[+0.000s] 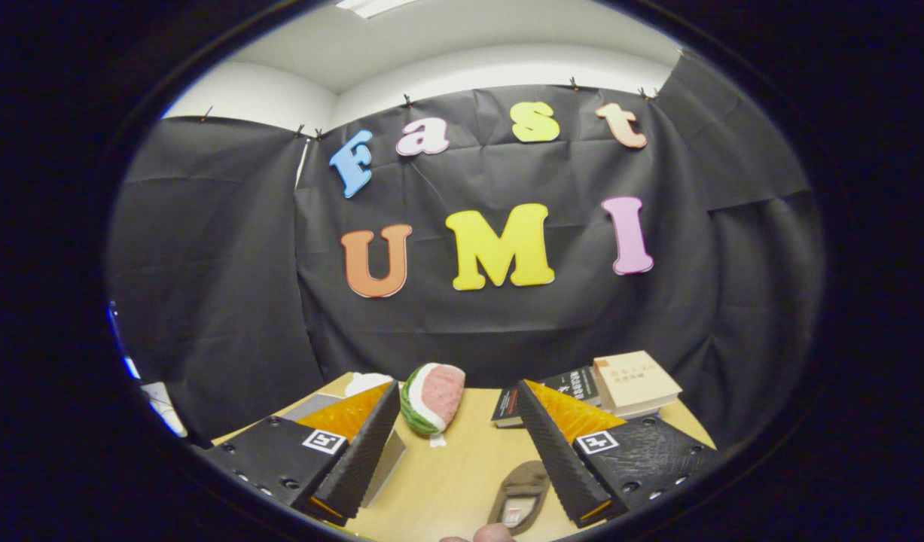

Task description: Open the storage box then place both shoes into the box .Put the left shoe in first, then the right shoe, with the right side of both shoes facing outward in a uniform manner.

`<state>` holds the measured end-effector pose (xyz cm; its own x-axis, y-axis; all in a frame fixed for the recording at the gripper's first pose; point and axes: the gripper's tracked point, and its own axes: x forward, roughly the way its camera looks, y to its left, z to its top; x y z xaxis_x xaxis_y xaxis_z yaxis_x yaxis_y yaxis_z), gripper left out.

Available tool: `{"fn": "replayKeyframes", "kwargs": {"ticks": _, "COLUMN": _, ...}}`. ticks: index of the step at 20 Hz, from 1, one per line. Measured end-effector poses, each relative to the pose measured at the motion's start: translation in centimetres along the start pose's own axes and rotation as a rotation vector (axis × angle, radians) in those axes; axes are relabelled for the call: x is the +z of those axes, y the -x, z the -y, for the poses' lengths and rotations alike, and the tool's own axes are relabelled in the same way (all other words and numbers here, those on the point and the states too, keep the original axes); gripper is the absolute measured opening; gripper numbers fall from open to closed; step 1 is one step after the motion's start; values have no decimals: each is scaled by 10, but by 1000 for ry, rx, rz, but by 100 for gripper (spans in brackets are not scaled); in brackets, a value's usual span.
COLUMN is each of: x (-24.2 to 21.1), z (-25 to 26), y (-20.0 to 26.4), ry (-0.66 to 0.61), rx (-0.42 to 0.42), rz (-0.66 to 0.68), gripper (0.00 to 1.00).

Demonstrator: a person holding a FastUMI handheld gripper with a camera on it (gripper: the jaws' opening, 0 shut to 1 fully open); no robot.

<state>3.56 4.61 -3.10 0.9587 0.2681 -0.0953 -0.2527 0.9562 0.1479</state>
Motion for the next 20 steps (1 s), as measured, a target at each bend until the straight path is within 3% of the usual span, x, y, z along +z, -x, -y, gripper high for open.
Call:
{"fn": "replayKeyframes", "kwargs": {"ticks": 14, "x": -151, "z": -92, "y": -67, "ry": -443, "rx": 390, "rz": -441, "gripper": 95}}
{"fn": "replayKeyframes", "kwargs": {"ticks": 20, "x": -205, "z": -117, "y": -80, "ry": -602, "rx": 455, "rz": -634, "gripper": 95}}
